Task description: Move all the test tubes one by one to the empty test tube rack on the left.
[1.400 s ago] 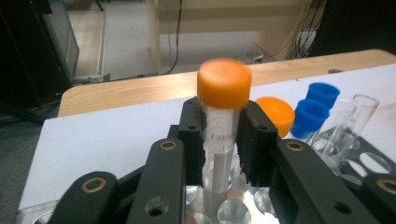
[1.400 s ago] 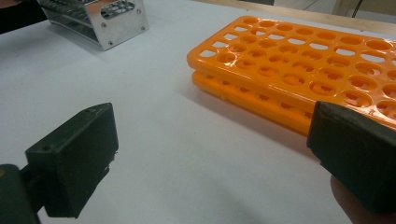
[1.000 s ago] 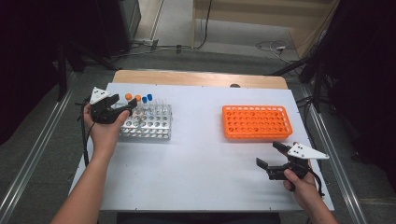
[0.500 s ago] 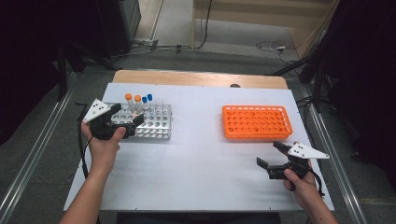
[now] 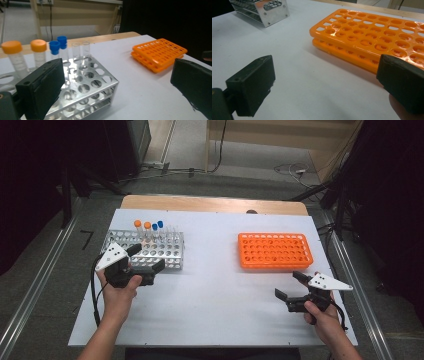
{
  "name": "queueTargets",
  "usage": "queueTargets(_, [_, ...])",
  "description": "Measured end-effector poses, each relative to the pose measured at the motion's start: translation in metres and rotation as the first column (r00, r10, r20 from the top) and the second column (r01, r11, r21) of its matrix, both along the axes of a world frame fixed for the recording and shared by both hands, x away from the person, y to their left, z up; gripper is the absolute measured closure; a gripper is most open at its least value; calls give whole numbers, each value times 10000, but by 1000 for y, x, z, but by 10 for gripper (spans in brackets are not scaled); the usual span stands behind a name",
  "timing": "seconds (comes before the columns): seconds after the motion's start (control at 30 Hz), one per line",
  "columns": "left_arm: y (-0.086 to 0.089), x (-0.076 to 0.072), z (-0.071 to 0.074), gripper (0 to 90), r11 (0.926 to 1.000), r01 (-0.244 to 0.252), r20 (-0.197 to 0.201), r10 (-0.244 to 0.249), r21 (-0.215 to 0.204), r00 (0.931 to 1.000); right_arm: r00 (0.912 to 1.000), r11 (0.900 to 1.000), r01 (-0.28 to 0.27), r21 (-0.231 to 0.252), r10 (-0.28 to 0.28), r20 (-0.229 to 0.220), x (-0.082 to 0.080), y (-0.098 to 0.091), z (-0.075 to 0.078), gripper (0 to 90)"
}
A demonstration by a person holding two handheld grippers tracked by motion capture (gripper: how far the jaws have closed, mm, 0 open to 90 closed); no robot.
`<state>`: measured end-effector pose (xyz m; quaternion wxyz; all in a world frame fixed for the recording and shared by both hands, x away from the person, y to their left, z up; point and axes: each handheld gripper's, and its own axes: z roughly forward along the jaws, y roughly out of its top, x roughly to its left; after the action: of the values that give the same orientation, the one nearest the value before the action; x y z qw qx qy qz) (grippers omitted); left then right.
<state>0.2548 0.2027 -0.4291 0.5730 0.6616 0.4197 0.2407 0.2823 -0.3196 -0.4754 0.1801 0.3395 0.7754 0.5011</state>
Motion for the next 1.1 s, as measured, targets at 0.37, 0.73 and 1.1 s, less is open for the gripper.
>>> queueTargets(0.37, [-10,-24,-11,0,9993,373,-13,-373,39,9993,10000,10000,21,0,-21,65,-1,-1,0,5])
queueTargets(0.73, [1,-45,-22,0,9994,352,20,-352,29,9994,10000,10000,7,-68,-7,64,-2,-2,-1,5])
queueTargets(1.1, [17,-47,-36,0,9999,120,-116,-119,72,9999,9997,9997,244,-57,-243,79,1,-6,-5,4])
